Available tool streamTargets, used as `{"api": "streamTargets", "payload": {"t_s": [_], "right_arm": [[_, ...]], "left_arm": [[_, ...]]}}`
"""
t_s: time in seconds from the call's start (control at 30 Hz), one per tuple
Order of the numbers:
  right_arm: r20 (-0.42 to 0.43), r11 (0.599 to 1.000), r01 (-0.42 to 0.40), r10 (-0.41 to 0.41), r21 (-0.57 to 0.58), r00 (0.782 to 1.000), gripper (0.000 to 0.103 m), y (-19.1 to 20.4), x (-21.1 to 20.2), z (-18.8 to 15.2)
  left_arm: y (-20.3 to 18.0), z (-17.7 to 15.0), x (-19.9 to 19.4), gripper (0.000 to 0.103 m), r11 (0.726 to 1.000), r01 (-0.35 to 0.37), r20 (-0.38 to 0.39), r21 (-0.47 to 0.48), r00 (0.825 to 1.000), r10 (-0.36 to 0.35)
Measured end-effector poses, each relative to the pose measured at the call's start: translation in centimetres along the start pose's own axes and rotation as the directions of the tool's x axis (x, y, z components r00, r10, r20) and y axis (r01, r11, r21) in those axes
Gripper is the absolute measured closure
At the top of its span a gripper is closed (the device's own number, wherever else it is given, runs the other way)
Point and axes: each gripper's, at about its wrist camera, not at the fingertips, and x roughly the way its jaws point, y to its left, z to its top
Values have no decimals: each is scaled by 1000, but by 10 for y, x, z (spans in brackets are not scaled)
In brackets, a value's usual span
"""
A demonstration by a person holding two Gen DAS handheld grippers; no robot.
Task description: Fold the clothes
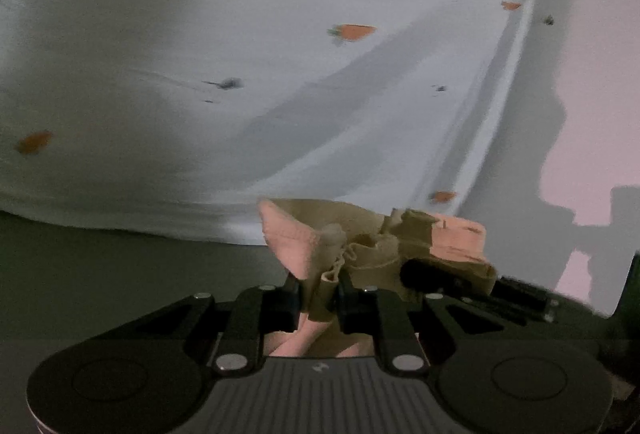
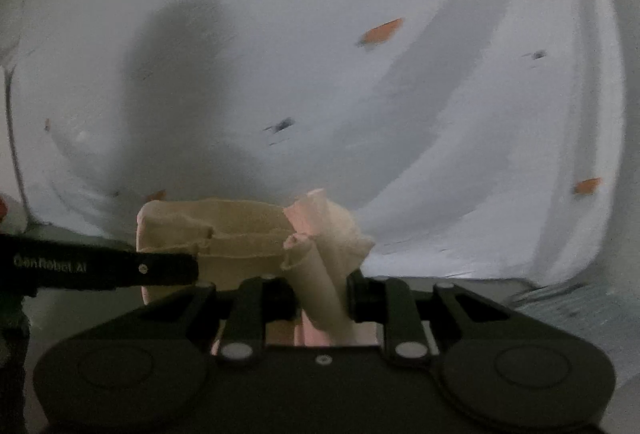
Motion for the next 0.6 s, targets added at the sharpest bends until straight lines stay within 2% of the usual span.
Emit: {"api": "streamTargets", "payload": {"t_s": [0.13,0.3,0.47,0.6], "right_arm": [[27,1000,13,-13,16,1000,81,-83,-31,1],[0,1000,-18,18,17,1000,81,-199,-59,1],[-52,1000,-11,12,15,999,81,-271,-4,-5],[-94,1000,-6,7,13,996,81,-329,40,-10]], "left_arm": [[-72,-14,30,85,1000,19,31,6,999,-20],[-164,-36,84,86,997,-22,1,-78,1000,22],[-230,-45,141,86,995,-33,-52,-92,998,28],[-251,-45,201,87,992,-66,-86,-111,995,56]]}}
